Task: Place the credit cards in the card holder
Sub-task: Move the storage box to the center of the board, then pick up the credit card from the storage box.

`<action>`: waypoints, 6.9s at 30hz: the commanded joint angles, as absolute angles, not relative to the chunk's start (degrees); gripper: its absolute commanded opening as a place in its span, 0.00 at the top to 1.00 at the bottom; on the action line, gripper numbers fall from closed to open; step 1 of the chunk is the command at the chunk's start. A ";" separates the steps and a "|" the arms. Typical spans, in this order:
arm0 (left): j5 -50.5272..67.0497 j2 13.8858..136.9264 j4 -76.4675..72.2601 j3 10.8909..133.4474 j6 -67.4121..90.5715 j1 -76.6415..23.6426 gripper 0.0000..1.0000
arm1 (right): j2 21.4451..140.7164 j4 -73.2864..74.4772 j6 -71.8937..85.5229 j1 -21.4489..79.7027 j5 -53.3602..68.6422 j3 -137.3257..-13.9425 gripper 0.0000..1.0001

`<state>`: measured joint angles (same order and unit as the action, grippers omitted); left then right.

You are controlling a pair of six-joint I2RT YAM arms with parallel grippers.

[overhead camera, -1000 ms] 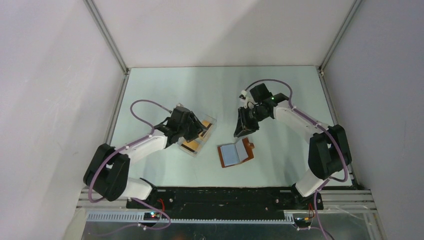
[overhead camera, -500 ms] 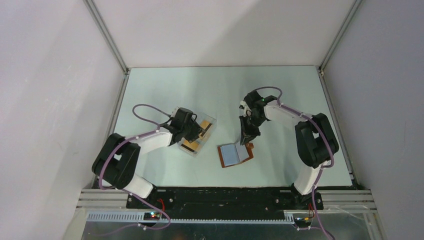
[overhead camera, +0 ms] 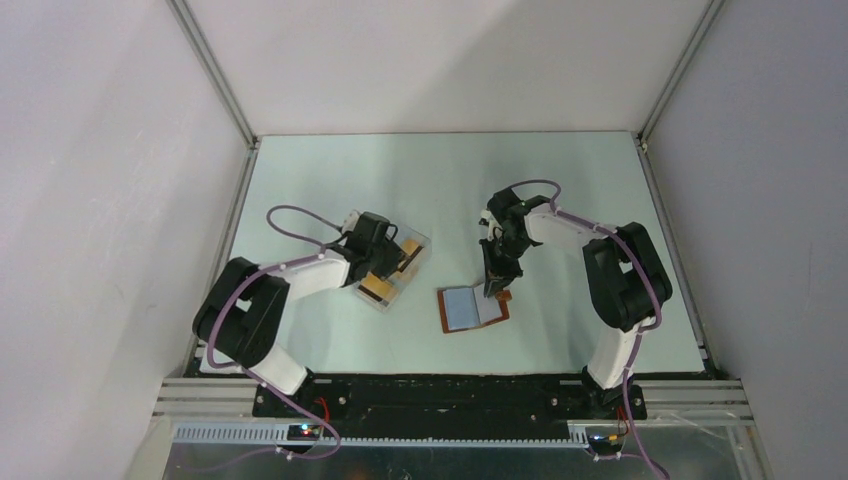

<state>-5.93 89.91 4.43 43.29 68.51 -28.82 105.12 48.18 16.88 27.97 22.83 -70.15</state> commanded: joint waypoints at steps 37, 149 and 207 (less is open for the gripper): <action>1.35 94.41 20.99 63.64 37.45 -38.66 0.43 | 98.59 36.18 20.33 18.50 40.61 -62.92 0.88; -0.93 92.30 12.08 58.26 53.35 -35.58 0.76 | 104.76 13.20 39.74 26.72 37.28 -62.51 0.45; -0.54 70.81 17.75 54.96 48.56 -36.77 1.00 | 86.04 34.40 24.61 34.82 27.90 -62.56 0.46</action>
